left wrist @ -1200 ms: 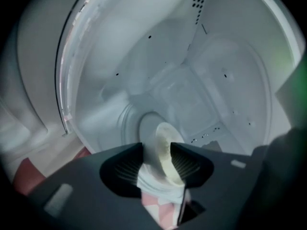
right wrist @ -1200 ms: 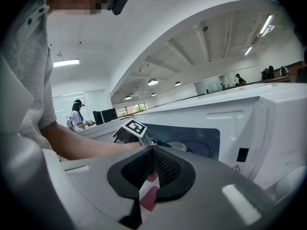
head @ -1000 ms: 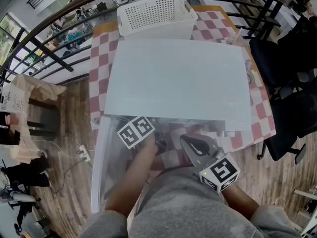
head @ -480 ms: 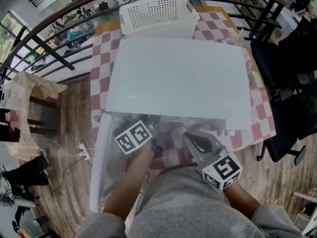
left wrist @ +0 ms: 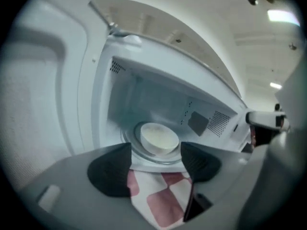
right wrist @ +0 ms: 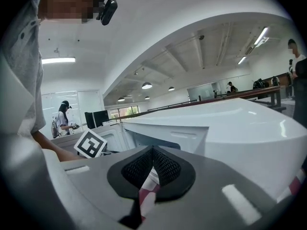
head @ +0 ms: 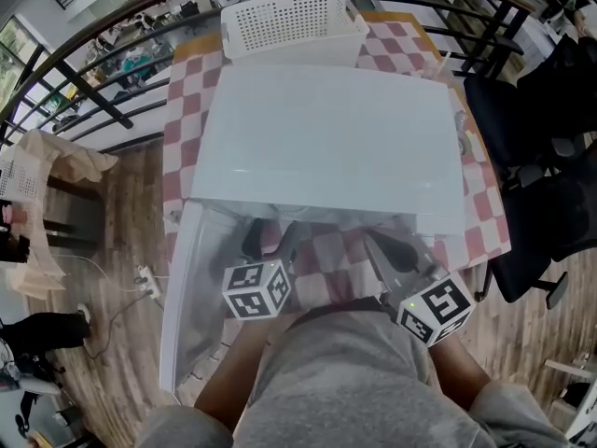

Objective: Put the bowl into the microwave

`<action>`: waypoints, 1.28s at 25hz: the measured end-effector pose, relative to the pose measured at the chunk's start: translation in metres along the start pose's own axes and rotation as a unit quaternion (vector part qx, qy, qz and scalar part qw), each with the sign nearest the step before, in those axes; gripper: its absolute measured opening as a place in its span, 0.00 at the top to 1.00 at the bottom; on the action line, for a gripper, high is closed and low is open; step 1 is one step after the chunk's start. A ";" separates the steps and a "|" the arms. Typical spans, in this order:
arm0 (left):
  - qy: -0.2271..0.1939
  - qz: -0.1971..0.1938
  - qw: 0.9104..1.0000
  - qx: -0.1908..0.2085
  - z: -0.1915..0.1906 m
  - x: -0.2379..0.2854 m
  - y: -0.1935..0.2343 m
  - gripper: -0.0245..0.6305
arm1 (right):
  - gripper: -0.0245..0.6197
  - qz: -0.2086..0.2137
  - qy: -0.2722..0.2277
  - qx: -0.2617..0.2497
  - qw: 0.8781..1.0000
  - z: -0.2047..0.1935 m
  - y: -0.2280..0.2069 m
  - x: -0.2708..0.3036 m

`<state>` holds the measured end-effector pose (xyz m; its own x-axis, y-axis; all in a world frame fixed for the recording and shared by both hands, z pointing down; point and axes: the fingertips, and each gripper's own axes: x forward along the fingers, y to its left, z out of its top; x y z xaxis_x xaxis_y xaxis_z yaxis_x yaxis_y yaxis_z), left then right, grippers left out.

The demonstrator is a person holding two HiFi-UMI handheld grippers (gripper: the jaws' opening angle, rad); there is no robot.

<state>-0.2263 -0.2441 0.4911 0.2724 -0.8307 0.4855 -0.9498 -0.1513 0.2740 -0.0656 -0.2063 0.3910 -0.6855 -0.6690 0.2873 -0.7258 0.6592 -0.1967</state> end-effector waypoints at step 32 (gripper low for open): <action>-0.091 0.030 0.983 0.155 0.000 -0.121 -0.088 0.95 | 0.96 0.021 -0.011 -0.002 1.000 0.001 -0.004 -0.078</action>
<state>-0.1756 -0.1306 0.4081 0.2092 -0.9211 0.3284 -0.9723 -0.2318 -0.0309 -0.0091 -0.1576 0.3686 -0.7158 -0.6484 0.2591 -0.6967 0.6879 -0.2033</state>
